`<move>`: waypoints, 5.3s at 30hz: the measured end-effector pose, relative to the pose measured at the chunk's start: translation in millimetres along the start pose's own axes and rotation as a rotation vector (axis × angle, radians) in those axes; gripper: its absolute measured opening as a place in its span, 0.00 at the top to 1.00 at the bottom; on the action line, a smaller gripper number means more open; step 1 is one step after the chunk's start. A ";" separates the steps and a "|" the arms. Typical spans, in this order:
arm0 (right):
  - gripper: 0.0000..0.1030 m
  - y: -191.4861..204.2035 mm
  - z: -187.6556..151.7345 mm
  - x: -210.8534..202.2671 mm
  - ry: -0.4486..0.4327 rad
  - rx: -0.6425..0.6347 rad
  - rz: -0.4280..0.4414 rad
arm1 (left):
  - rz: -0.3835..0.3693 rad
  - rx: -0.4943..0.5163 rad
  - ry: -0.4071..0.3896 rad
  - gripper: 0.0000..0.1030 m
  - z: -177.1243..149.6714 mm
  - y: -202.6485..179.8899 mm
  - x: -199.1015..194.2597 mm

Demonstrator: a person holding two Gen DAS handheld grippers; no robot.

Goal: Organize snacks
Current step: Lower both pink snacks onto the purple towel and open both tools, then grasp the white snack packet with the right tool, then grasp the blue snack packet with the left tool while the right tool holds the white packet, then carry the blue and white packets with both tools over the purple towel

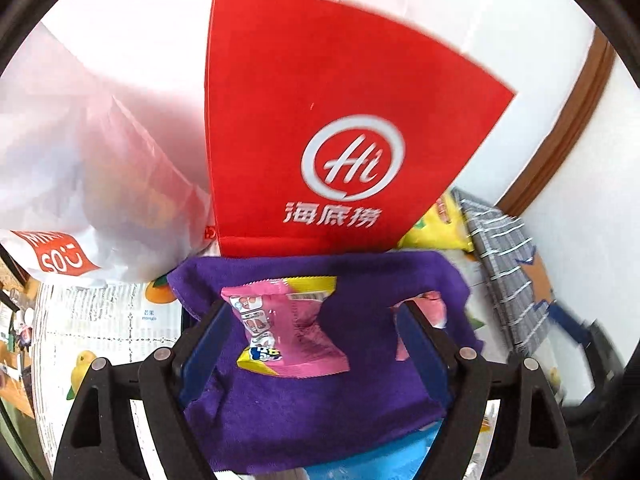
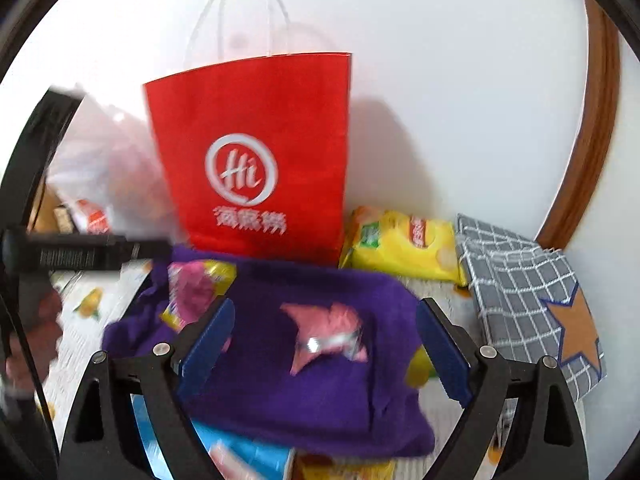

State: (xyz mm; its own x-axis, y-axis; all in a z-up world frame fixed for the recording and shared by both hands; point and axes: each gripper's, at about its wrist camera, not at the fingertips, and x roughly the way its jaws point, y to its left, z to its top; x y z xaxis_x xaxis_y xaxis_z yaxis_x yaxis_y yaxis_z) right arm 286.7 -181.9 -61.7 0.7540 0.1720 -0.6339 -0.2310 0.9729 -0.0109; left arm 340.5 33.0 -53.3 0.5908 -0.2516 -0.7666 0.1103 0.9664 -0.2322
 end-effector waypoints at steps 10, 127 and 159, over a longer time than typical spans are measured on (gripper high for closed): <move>0.17 16.2 -66.4 -18.3 0.136 0.132 0.016 | 0.050 -0.011 -0.026 0.19 -30.5 7.3 -53.8; 0.57 -17.1 -228.3 -44.8 0.144 0.070 -0.095 | 0.261 0.005 -0.009 0.60 -265.5 18.7 -32.0; 0.57 23.4 -67.5 -101.8 -0.169 0.022 0.033 | 0.059 0.018 -0.209 0.59 -142.3 -17.1 -117.9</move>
State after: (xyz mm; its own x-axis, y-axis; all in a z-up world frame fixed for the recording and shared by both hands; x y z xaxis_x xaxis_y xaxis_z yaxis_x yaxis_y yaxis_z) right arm 163.0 -187.1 -49.6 0.8396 0.2253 -0.4942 -0.2447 0.9692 0.0260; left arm 155.3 38.7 -44.1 0.7490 -0.1799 -0.6377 0.0838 0.9804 -0.1782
